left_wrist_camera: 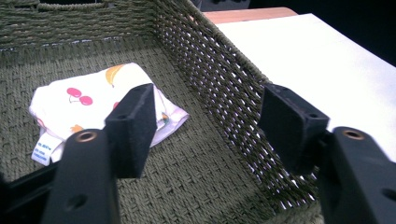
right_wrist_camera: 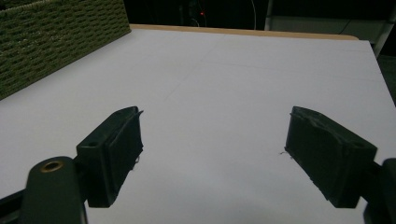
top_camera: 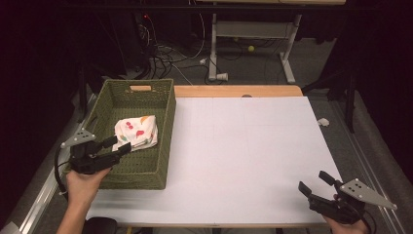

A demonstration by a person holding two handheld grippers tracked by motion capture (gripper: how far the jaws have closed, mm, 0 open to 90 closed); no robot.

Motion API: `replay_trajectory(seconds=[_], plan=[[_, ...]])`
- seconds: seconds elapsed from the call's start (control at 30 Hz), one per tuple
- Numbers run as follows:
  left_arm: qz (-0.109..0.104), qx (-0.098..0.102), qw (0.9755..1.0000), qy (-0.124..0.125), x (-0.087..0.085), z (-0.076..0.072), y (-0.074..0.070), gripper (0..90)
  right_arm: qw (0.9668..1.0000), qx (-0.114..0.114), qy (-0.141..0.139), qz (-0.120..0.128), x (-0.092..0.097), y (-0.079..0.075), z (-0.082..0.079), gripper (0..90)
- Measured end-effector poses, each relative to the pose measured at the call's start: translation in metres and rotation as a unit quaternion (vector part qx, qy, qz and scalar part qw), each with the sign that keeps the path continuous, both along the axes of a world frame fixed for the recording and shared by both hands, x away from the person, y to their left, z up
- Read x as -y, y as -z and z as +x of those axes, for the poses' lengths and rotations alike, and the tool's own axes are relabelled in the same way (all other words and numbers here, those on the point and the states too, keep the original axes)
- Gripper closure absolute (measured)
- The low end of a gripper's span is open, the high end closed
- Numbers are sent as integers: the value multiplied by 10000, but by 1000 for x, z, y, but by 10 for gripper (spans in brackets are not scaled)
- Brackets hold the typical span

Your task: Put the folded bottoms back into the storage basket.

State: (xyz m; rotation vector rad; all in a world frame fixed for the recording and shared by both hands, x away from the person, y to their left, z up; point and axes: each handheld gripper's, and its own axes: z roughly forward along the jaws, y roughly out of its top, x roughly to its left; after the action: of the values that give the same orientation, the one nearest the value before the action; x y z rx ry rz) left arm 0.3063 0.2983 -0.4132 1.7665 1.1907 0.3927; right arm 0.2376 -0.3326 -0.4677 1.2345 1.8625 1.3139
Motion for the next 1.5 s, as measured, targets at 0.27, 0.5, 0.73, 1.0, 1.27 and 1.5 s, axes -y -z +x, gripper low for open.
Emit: replay_trajectory(seconds=[0.27,0.5,0.73,1.0,1.27,1.5], plan=[[12,51,10000,-9,1,-5,1,340,10000,-7,8,15,0,0,0,192],[18,102,9999,-21,0,-14,4,340,10000,9,4,-7,0,0,-1,192],[29,137,9999,-59,-2,-21,6,340,10000,6,11,-1,0,0,-1,192],[25,196,9997,-115,-5,-30,10,340,10000,8,15,2,0,0,-1,192],[74,261,9994,-195,-11,-39,13,340,10000,4,21,-6,0,0,-1,192],[49,263,9994,-240,-14,-45,16,340,10000,1,17,-3,0,0,-1,192]])
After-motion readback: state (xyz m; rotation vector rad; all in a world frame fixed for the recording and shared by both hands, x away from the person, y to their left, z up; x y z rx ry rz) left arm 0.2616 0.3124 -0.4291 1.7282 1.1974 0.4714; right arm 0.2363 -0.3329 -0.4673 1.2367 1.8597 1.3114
